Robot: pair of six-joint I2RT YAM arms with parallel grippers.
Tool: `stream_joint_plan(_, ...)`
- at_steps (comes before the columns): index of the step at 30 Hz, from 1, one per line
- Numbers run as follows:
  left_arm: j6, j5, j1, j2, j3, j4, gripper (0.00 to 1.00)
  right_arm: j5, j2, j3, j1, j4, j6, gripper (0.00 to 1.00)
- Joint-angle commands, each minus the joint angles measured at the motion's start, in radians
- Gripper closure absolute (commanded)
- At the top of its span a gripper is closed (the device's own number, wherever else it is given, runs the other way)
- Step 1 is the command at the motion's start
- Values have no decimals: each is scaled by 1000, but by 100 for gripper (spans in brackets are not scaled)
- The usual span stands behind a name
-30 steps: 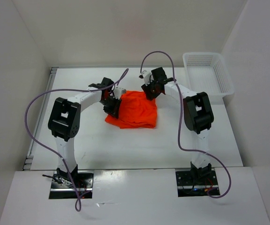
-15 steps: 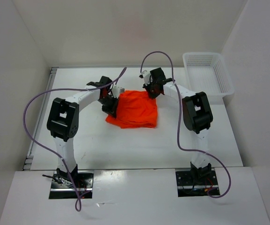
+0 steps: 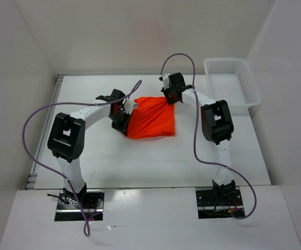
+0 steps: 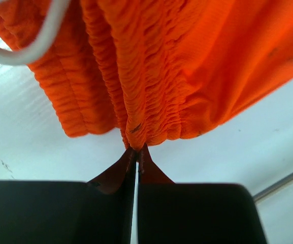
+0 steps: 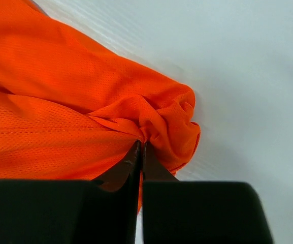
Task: Fold and stack the shorts
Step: Fold the shorts
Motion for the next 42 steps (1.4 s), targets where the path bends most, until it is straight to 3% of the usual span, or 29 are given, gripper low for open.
stream_joint_plan(1, 4, -40, 6, 41, -12, 8, 100, 66, 21, 53, -2, 63, -24, 94)
stream_joint_plan(3, 4, -51, 6, 57, 29, 8, 100, 54, 21, 78, -2, 63, -33, 82)
stream_joint_plan(4, 4, -51, 6, 68, 43, 8, 87, 38, 10, 87, -2, 63, -42, 70)
stream_joint_plan(7, 4, -62, 6, 68, 89, -1, 66, -24, -33, 119, -2, 34, -56, 60)
stream_joint_plan(8, 4, -62, 6, 53, 89, -1, 50, -37, -48, 128, -2, 19, -67, 49)
stream_joint_plan(11, 4, -10, 18, 8, 115, -24, 38, -95, -120, 128, -2, -14, -99, 41)
stream_joint_plan(14, 4, 50, 46, -29, 176, -24, 1, -132, -214, 72, -2, -66, -137, 40)
stream_joint_plan(15, 4, 68, 57, -41, 199, -24, 0, -144, -238, 47, -2, -96, -154, 40)
stream_joint_plan(19, 4, 147, 67, 2, 333, -24, 0, -167, -359, -172, 31, -192, -306, 40)
stream_joint_plan(25, 4, 131, 77, 181, 448, 49, 0, -148, -475, -430, 131, -259, -486, 42)
stream_joint_plan(33, 4, 108, 77, 330, 503, 82, 1, -115, -505, -517, 212, -232, -486, 42)
stream_joint_plan(35, 4, 108, 77, 350, 528, 82, 11, -77, -483, -528, 213, -186, -464, 42)
stream_joint_plan(37, 4, 117, 77, 361, 528, 91, 56, -42, -470, -551, 213, -157, -464, 42)
stream_joint_plan(40, 4, 118, 89, 361, 528, 126, 97, 20, -459, -577, 213, -121, -478, 58)
stream_joint_plan(41, 4, 118, 89, 361, 528, 126, 97, 32, -459, -577, 213, -112, -490, 70)
stream_joint_plan(42, 4, 118, 101, 361, 551, 126, 98, 32, -450, -590, 213, -103, -490, 76)
